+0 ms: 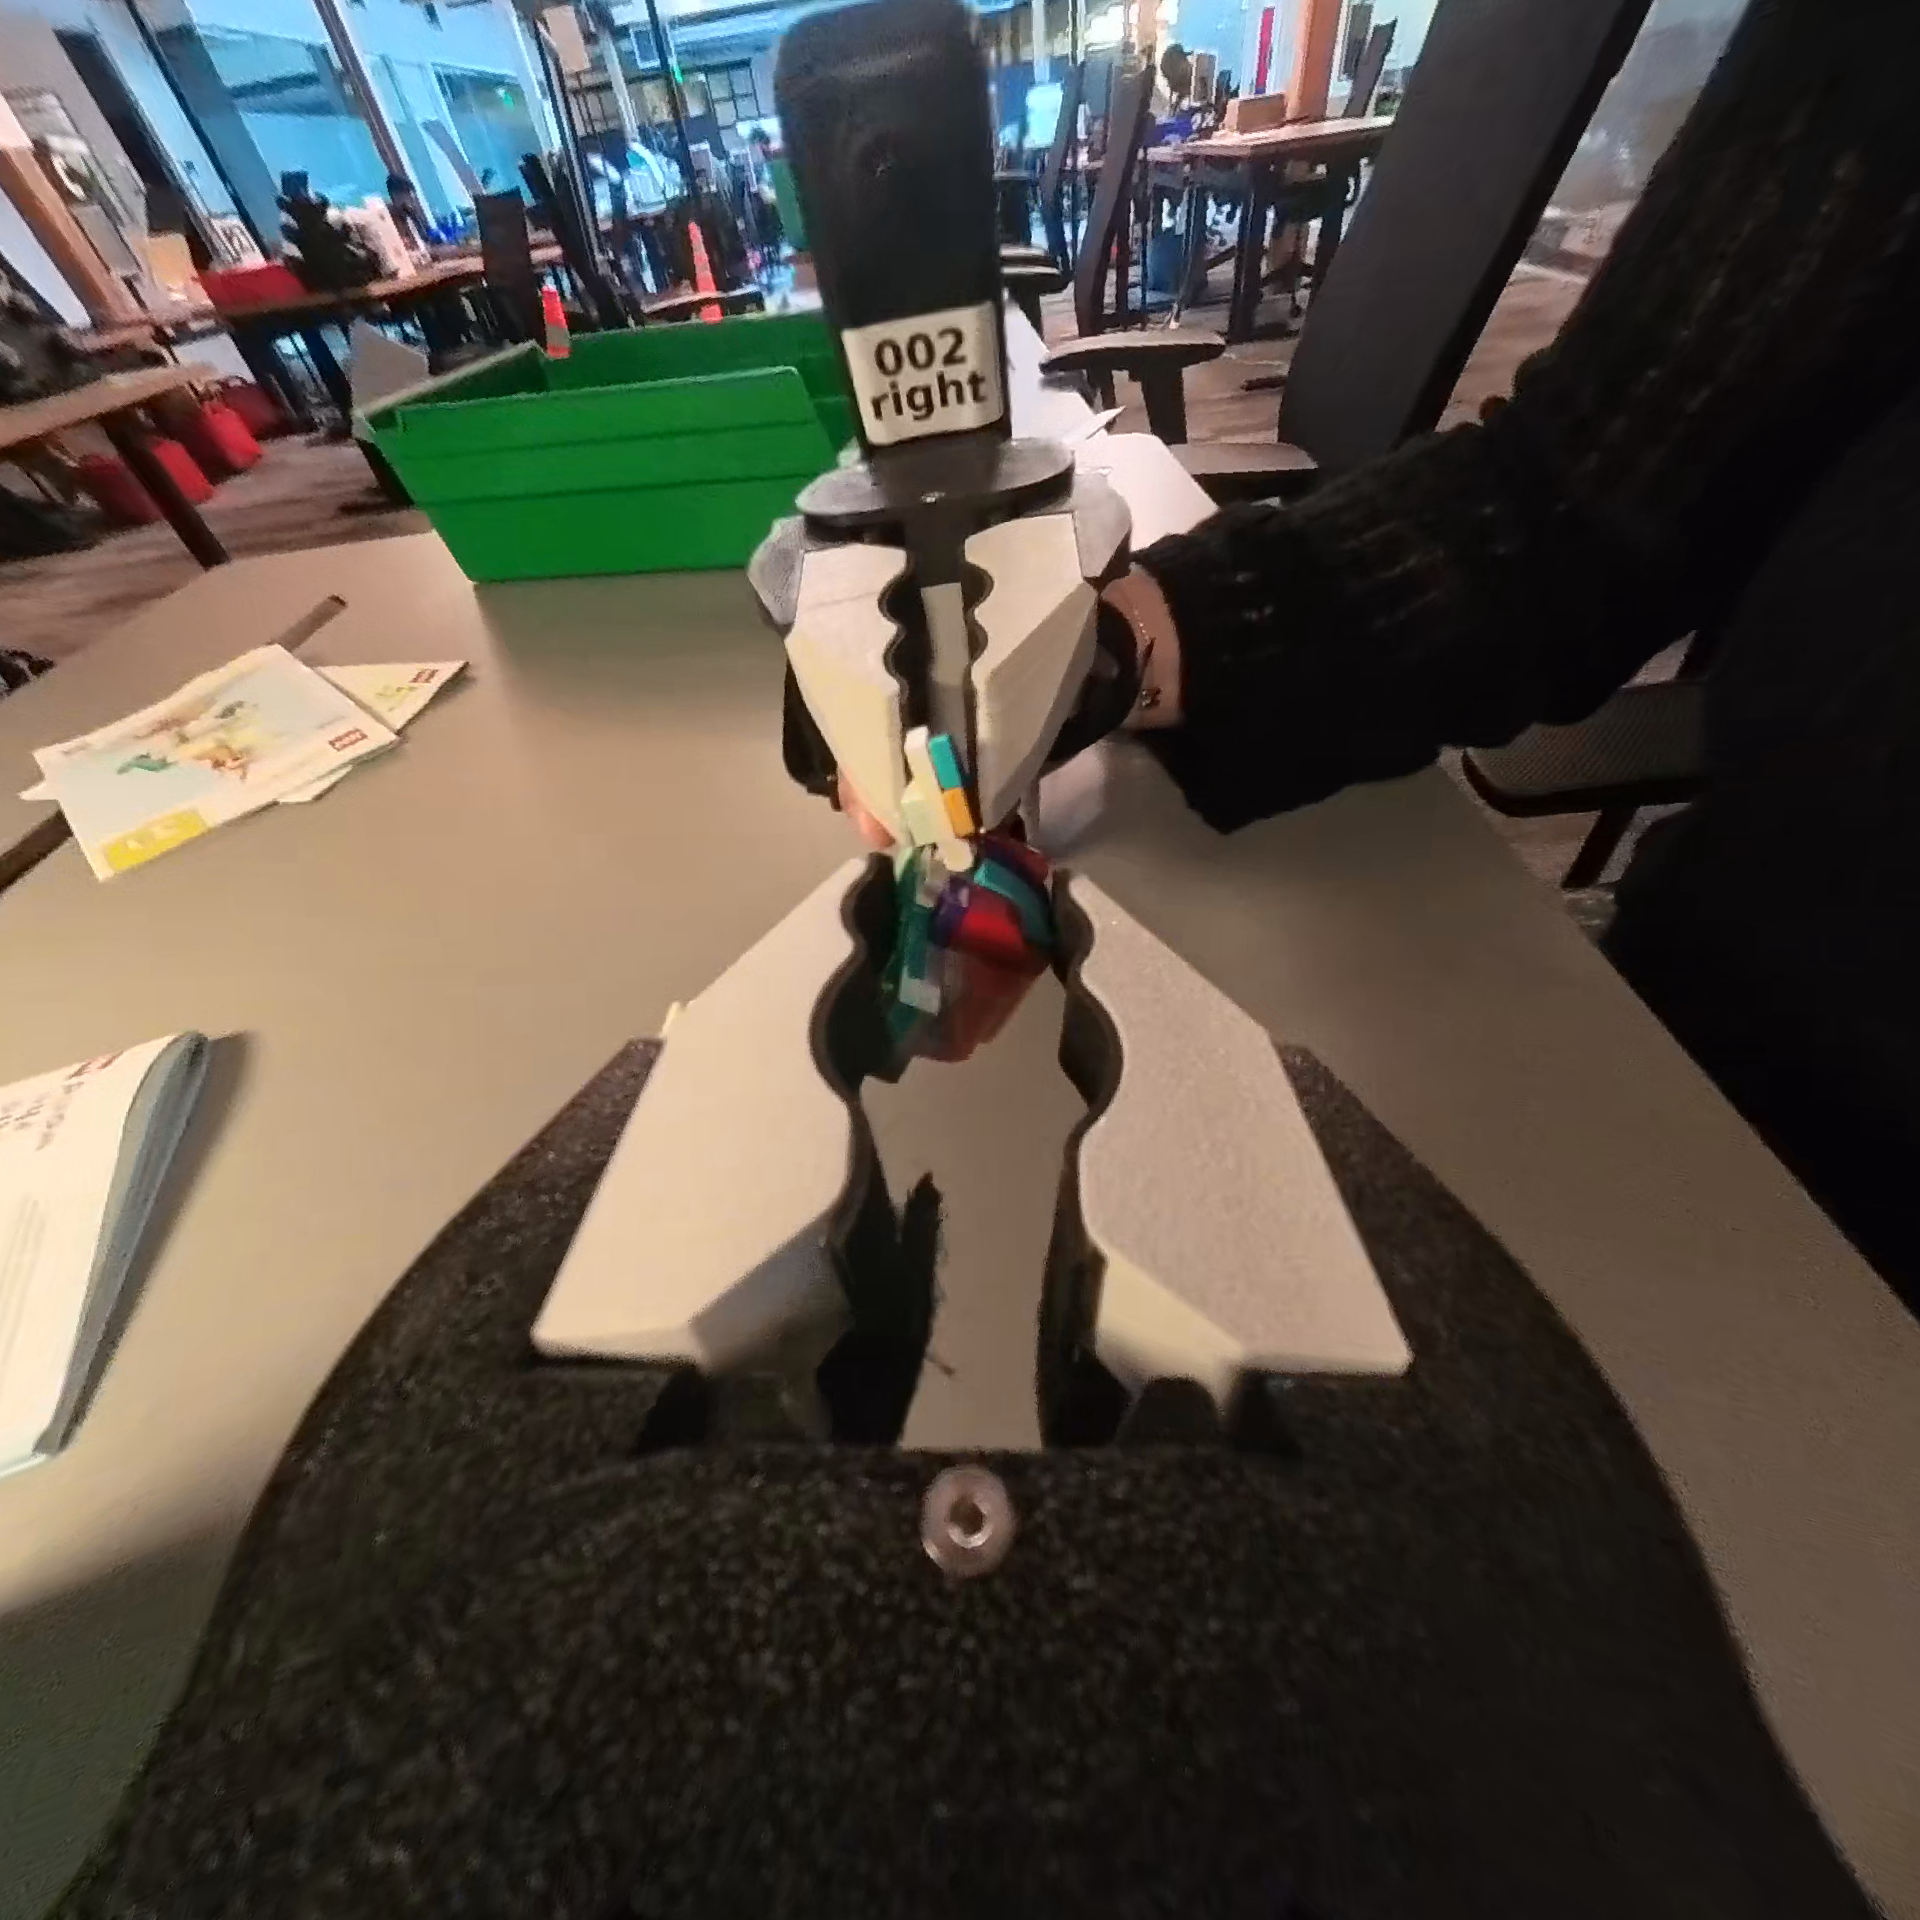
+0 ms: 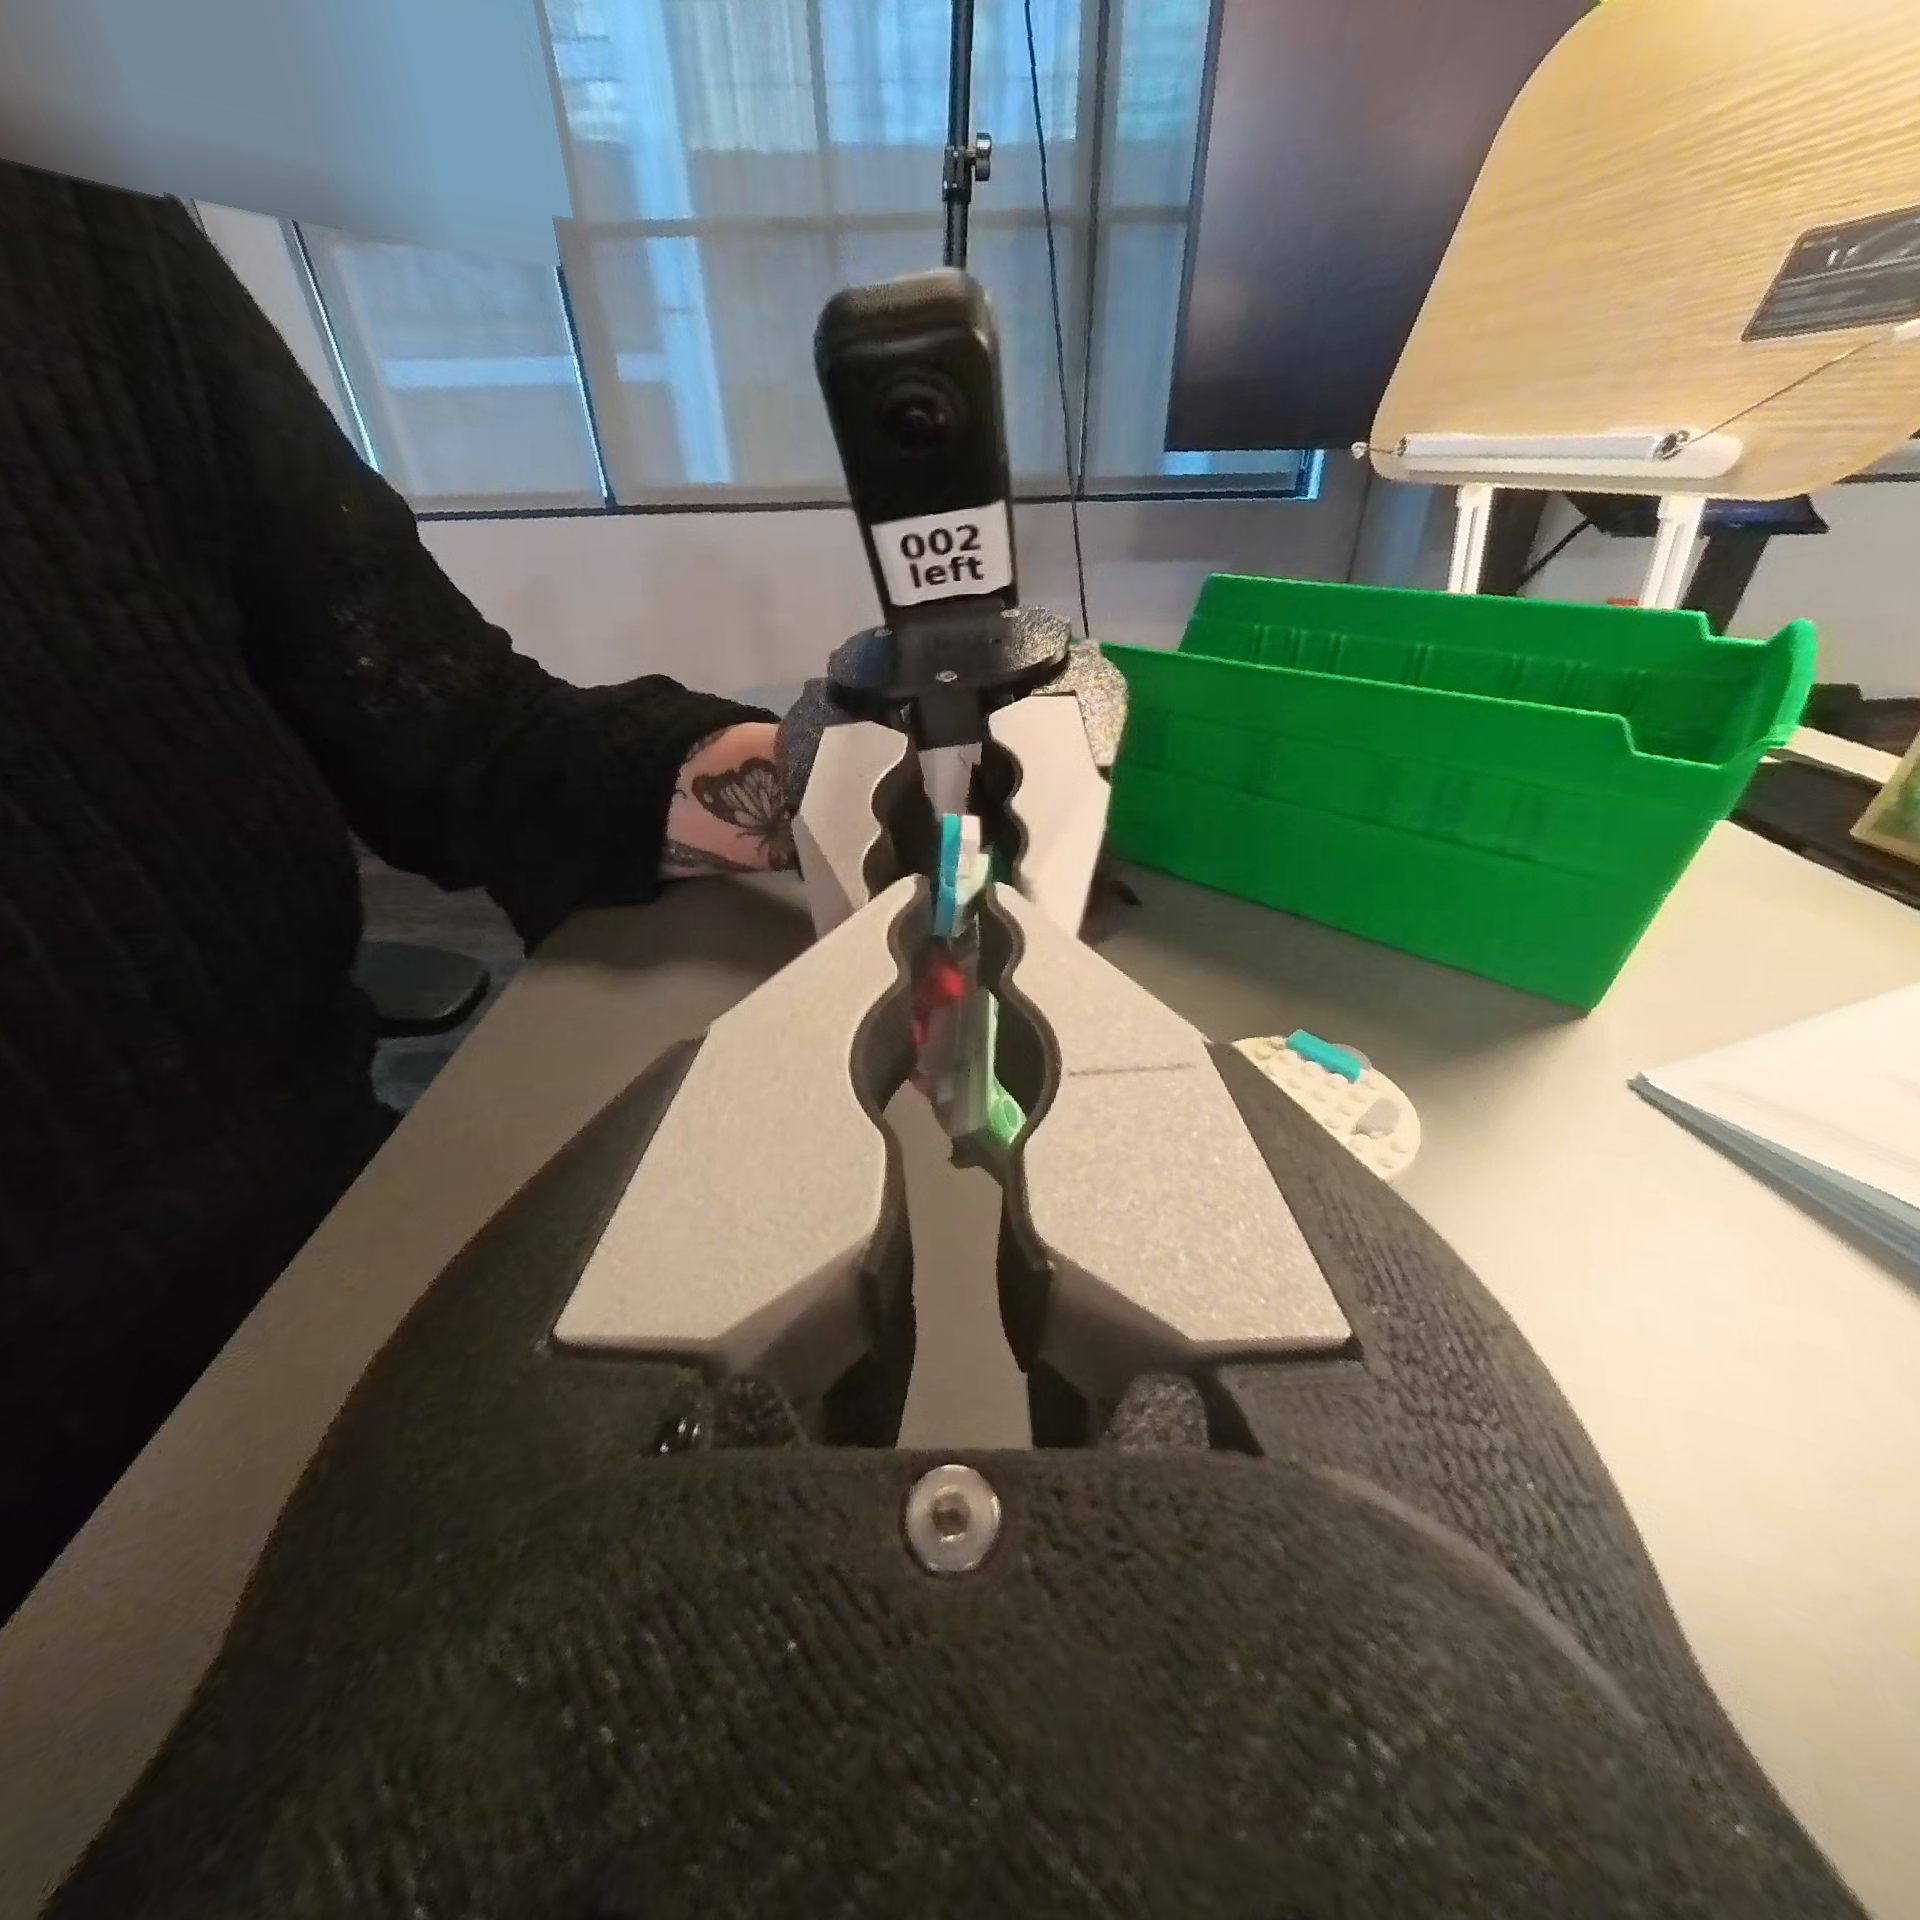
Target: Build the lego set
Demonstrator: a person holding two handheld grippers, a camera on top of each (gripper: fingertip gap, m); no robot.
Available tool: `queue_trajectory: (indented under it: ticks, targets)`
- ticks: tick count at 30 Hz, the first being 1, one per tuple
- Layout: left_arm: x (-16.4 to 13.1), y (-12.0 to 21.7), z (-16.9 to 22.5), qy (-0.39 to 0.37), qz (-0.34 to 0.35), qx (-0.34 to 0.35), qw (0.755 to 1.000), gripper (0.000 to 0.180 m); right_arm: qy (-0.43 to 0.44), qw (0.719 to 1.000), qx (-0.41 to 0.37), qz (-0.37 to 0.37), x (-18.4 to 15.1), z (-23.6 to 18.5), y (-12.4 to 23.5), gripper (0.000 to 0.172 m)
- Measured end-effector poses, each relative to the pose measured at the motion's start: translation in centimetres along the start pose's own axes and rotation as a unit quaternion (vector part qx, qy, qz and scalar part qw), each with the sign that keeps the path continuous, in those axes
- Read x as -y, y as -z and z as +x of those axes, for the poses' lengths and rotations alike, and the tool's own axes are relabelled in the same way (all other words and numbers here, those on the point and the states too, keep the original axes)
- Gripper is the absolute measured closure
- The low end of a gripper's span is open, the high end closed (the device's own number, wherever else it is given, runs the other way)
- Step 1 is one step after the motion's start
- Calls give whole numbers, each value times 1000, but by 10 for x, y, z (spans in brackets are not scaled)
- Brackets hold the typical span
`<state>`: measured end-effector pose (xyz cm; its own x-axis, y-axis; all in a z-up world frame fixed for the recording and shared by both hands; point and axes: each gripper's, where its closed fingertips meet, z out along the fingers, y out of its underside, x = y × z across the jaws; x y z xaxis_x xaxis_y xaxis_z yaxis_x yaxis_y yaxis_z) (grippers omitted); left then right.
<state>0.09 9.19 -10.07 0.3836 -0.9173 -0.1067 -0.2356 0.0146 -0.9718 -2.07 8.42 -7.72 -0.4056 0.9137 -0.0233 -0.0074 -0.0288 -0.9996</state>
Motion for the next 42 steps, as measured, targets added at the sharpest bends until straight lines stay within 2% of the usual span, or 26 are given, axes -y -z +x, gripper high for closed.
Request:
queue_trajectory:
  ticks: [3,6,9,10,12,13,14,16,20,22,25,29,30,32,34,35,38,42]
  targets:
    - [-7,-1,-6,-18,-35,24,999,156,15,999,-21,-19,-5,5,0,166]
    - [-13,0,-9,-35,-57,34,997,156,78,994,-49,-57,-10,6,-1,166]
    - [3,3,-5,-20,-11,16,1000,156,91,994,-50,-27,5,0,-3,167]
    - [3,4,-6,-21,-9,18,1000,158,90,995,-45,-1,13,-3,-2,167]
    - [-47,3,-20,-29,-122,50,991,159,25,981,-1,191,74,-14,23,166]
    - [-57,1,-17,-23,-143,37,989,159,28,980,-35,195,76,-1,32,166]
    - [-48,-3,-14,-19,-117,31,992,159,45,982,-81,164,69,13,36,166]
    - [-35,-7,-22,7,-77,55,995,159,36,982,-123,140,60,29,46,166]
    - [-40,-10,-27,-2,-101,91,991,159,-88,960,-265,-9,0,94,67,166]
    - [-43,-12,-27,32,-116,94,988,159,-180,947,-260,-47,-25,99,71,165]
    - [-52,-17,-11,126,-148,41,980,158,-304,914,-260,-64,-52,103,76,165]
    - [-62,-17,-8,204,-173,32,963,156,-340,904,-252,-62,-57,102,76,165]
    - [-63,-16,-12,216,-173,41,960,155,-336,906,-252,-61,-56,102,76,165]
    - [-64,-12,-24,227,-173,74,956,139,-307,918,-246,-44,-47,101,74,165]
    - [-59,-8,-35,229,-156,104,955,122,-254,942,-219,-22,-30,94,67,165]
    - [-55,-6,-40,232,-145,118,955,119,-220,953,-208,-12,-21,90,63,166]
    - [-31,-3,-45,233,-85,127,960,117,-112,979,-169,-3,-2,70,48,165]
    - [0,-10,-34,252,-4,86,964,129,-13,993,-116,14,13,40,30,166]
